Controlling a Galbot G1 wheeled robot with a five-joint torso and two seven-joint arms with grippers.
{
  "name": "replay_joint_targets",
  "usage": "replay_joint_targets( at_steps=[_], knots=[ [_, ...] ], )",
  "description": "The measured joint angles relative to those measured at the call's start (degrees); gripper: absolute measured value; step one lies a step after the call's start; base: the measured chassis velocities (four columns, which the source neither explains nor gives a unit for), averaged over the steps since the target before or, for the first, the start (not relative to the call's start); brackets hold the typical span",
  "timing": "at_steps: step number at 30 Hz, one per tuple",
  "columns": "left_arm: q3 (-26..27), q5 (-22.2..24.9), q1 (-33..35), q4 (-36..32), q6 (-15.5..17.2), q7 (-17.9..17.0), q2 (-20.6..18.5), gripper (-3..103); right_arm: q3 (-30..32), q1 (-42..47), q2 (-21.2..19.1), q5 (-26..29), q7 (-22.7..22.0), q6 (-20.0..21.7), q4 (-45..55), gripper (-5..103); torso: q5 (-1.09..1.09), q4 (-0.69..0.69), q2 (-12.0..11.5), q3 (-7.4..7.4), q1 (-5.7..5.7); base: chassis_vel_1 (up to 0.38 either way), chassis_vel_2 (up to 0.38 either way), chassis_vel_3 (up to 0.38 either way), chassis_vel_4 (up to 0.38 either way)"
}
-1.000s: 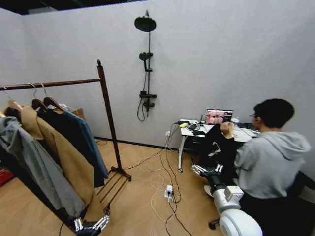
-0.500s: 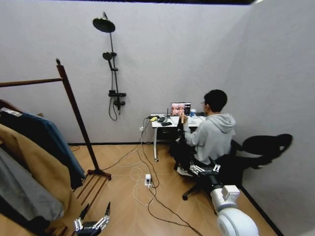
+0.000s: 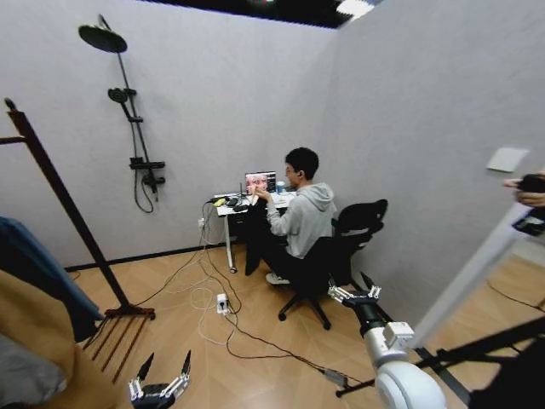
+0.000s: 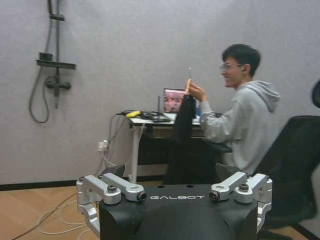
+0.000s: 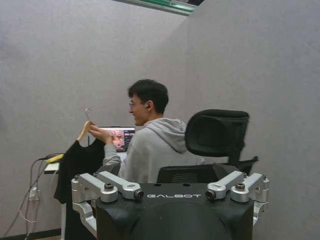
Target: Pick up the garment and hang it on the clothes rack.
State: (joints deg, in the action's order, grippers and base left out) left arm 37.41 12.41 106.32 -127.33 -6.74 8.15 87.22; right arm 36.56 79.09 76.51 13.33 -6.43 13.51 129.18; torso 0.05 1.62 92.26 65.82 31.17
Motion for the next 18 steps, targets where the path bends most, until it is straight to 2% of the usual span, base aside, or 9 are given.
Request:
replay_joint_targets(
  at_steps=[3,6,7,11,18],
  knots=[
    [0.0,0.0,0.0,0.0,0.0,0.0,0.0,100,-0.1,0.2,0.2,-0.4,0.2,-0.4,0.0,100,-0.11,0.02,0.0,-0.03,-0.04,0.067,-0.306,-0.277,0.077],
    [0.0,0.0,0.0,0.0,0.0,0.0,0.0,100,-0.3,0.3,0.3,-0.5,0.3,-0.5,0.0,100,-0.01,-0.01,0.0,0.00,-0.01,0.128,-0.244,-0.232,0.124],
    [0.0,0.0,0.0,0.0,0.0,0.0,0.0,100,-0.4,0.3,0.3,-0.5,0.3,-0.6,0.0,100,-0.07,-0.02,0.0,-0.01,-0.01,0.167,-0.207,-0.197,0.166],
    [0.0,0.0,0.0,0.0,0.0,0.0,0.0,100,-0.5,0.3,0.2,-0.6,0.4,-0.8,-0.3,100,-0.02,-0.01,0.0,-0.02,-0.03,0.196,-0.175,-0.189,0.176],
    [0.0,0.0,0.0,0.0,0.0,0.0,0.0,100,-1.0,0.0,-0.1,-0.5,0.6,-1.0,-1.2,100,-0.08,-0.02,0.0,-0.01,-0.02,0.213,-0.191,-0.187,0.195]
  ],
)
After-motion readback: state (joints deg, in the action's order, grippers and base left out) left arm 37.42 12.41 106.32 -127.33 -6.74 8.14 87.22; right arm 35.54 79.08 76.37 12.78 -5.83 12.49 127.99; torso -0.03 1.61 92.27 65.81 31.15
